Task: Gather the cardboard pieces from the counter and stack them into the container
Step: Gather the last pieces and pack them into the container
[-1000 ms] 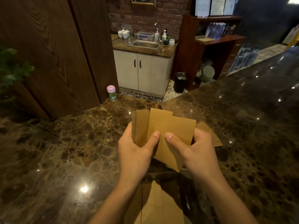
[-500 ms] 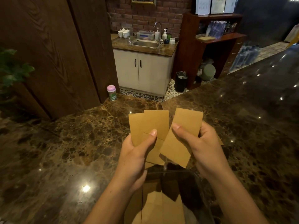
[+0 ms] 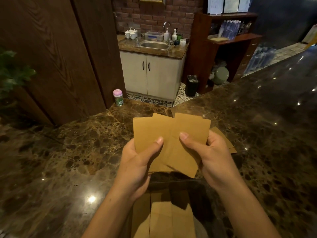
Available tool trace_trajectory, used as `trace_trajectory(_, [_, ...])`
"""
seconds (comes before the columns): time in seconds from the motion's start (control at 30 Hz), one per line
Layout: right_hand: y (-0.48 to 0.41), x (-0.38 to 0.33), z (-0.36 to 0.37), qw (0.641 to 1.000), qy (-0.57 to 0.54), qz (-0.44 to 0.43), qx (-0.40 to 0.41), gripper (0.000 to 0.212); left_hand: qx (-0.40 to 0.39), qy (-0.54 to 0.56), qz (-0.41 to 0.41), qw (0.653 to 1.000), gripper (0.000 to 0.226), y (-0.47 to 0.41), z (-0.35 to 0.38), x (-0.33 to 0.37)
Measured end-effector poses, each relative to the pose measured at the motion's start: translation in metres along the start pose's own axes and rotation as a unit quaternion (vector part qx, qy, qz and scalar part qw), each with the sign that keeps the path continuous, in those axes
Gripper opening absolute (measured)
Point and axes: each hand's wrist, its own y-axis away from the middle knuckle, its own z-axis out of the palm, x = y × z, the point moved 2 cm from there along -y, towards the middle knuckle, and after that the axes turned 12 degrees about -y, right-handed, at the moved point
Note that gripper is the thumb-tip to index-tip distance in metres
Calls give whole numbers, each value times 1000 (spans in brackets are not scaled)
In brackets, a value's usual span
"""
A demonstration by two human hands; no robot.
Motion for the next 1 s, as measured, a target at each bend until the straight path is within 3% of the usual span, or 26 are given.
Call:
trace_trajectory(0.27, [-2,3,3,999,-23,14,-20,35,15,-46,15,999,39,1,2,-3])
trace_trajectory(0.6, [1,-11,0,993,30,-109,-44,23,38,-60,12,997,30,6,-2,1])
trace_trajectory(0.67, [2,-20,-5,972,90,-198,-92,22,45,-49,-20,998,38,7,-3,1])
trace_trajectory(0.77, [5,-30,-12,899,214,-284,-255,24,31,-10,-79,996,43,5,-8,4])
trace_trajectory(0.9, [6,-29,-19,811,417,-258,-319,35,-13,17,-99,995,39,7,-8,10])
trace_trajectory(1.0, [10,-25,-21,805,453,-214,-317,58,-8,7,-76,997,39,8,-7,9])
